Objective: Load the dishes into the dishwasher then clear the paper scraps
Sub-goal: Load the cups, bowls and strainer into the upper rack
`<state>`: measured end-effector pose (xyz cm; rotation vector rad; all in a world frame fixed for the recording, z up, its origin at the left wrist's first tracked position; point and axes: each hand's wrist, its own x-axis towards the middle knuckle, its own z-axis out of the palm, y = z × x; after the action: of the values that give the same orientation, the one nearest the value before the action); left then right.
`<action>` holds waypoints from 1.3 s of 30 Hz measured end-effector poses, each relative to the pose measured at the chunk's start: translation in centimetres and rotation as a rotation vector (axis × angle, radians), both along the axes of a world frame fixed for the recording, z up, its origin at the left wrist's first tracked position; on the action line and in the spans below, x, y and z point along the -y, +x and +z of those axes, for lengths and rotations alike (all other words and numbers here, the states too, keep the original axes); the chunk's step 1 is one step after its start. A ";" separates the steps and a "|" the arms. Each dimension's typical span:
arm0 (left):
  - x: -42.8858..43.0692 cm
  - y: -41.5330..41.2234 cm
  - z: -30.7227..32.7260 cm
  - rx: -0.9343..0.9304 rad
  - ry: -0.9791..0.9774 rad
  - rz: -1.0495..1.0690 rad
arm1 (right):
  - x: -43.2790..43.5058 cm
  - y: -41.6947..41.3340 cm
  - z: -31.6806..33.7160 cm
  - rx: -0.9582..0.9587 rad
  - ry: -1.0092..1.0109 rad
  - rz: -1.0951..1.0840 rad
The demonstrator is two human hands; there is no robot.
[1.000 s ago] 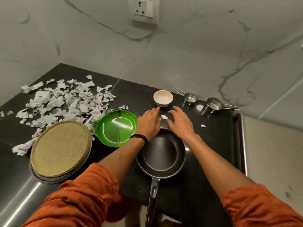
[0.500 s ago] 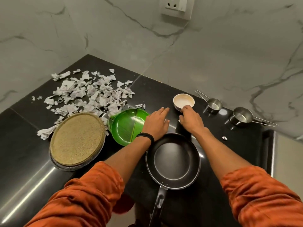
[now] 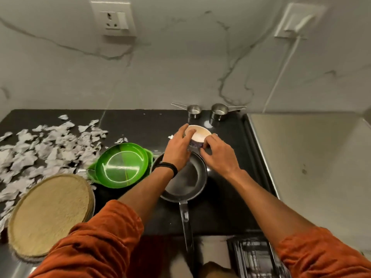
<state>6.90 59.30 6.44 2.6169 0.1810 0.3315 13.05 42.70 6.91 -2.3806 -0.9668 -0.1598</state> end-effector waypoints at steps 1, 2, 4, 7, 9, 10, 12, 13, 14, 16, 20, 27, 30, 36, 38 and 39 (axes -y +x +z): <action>1.3 -0.5 0.1 0.025 -0.001 -0.045 | 1.4 -1.0 0.1 0.003 0.007 -0.023; 2.7 -1.1 0.2 0.044 -0.003 -0.088 | 3.0 -2.3 0.0 0.004 0.018 -0.054; 5.4 -2.5 0.2 0.074 -0.008 -0.156 | 5.9 -5.0 0.1 0.006 0.048 -0.129; 9.2 -4.0 0.0 0.092 -0.050 -0.274 | 10.3 -8.6 -0.1 0.003 0.077 -0.231; 11.7 -4.7 0.0 0.101 -0.045 -0.370 | 13.1 -10.6 -0.1 0.007 0.079 -0.293; 13.0 -4.9 0.1 0.101 -0.034 -0.408 | 14.4 -11.4 -0.1 0.018 0.067 -0.326; 15.5 -5.1 0.1 0.097 -0.018 -0.470 | 16.8 -12.8 -0.4 0.043 0.028 -0.402; 16.8 -5.3 0.1 0.088 -0.013 -0.506 | 17.9 -13.5 -0.5 0.052 0.011 -0.448; 18.1 -5.6 0.1 0.077 -0.006 -0.545 | 19.2 -14.1 -0.6 0.061 -0.002 -0.490; 20.5 -6.1 0.0 0.064 -0.007 -0.609 | 21.6 -15.3 -0.8 0.077 -0.022 -0.552; 25.6 -6.8 -1.0 0.038 -0.029 -0.752 | 27.0 -18.2 -1.4 0.118 -0.051 -0.644; 34.8 -7.5 -2.6 -0.074 -0.070 -0.965 | 35.1 -21.9 -3.3 -0.004 0.070 -0.810; 39.5 -7.5 -3.4 -0.143 -0.135 -1.008 | 39.3 -23.0 -4.6 -0.088 0.157 -0.875; 48.7 -6.4 -5.8 -0.307 -0.282 -0.940 | 46.5 -23.1 -8.0 -0.167 0.377 -1.019; 52.0 -5.8 -7.4 -0.395 -0.328 -0.889 | 49.0 -22.3 -9.8 -0.186 0.436 -1.070; 53.7 -5.4 -8.3 -0.441 -0.343 -0.855 | 50.3 -21.8 -10.9 -0.192 0.468 -1.095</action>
<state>1.51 5.60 -1.89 2.1404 -0.6624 -0.5241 -8.74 -7.56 -3.97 -2.1495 0.4959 -0.4800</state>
